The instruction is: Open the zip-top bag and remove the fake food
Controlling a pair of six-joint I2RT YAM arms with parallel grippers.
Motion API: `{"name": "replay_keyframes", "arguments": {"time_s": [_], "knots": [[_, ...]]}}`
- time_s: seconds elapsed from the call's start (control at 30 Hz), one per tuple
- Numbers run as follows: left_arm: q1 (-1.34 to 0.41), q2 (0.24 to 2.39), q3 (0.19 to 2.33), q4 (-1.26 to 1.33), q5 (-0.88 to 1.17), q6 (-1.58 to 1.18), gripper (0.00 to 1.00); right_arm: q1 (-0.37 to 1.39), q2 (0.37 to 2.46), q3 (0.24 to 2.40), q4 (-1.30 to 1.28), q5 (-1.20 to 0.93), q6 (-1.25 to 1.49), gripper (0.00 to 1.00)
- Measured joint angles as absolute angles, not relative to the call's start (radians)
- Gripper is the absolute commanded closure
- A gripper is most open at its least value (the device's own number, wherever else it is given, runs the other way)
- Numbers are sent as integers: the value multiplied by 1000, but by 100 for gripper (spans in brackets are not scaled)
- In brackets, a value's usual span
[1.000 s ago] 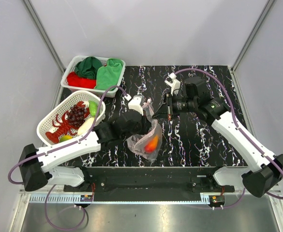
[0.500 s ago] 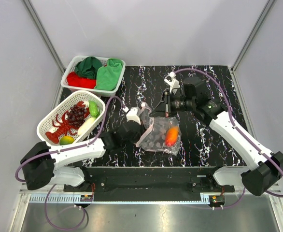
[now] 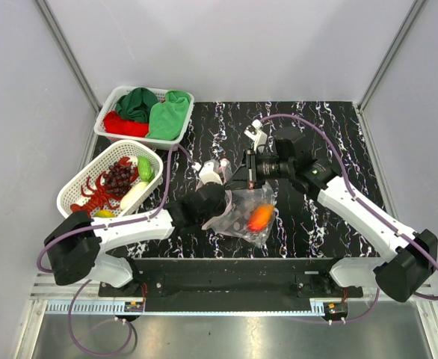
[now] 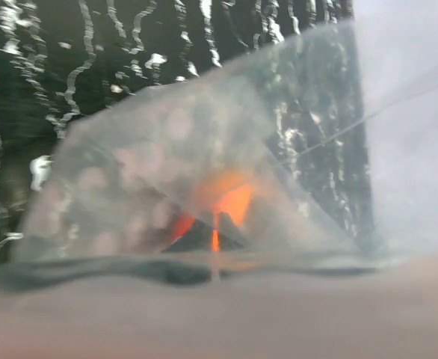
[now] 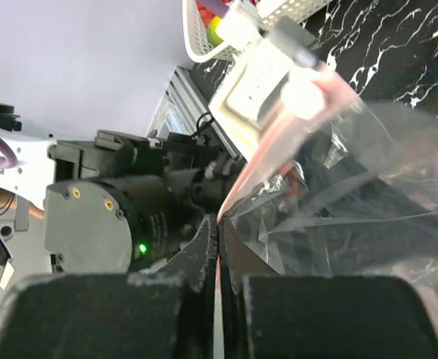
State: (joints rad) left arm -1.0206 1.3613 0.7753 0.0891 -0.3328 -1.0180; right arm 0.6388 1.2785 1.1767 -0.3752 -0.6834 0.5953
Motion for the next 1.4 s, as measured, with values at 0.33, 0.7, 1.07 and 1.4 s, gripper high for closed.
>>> {"name": "replay_keyframes", "arguments": {"time_s": [0.33, 0.7, 1.07, 1.4], "knots": [[-1034, 1387, 715, 196, -281, -1012, 81, 641, 1294, 1178, -386, -615, 603, 29], [-1034, 1417, 660, 234, -206, -957, 77, 374, 1045, 964, -673, -268, 592, 18], [-1034, 1493, 661, 296, -106, -898, 61, 242, 944, 672, -738, -226, 672, 36], [-1013, 1568, 662, 423, 51, -880, 52, 239, 897, 496, -607, -280, 747, 41]]}}
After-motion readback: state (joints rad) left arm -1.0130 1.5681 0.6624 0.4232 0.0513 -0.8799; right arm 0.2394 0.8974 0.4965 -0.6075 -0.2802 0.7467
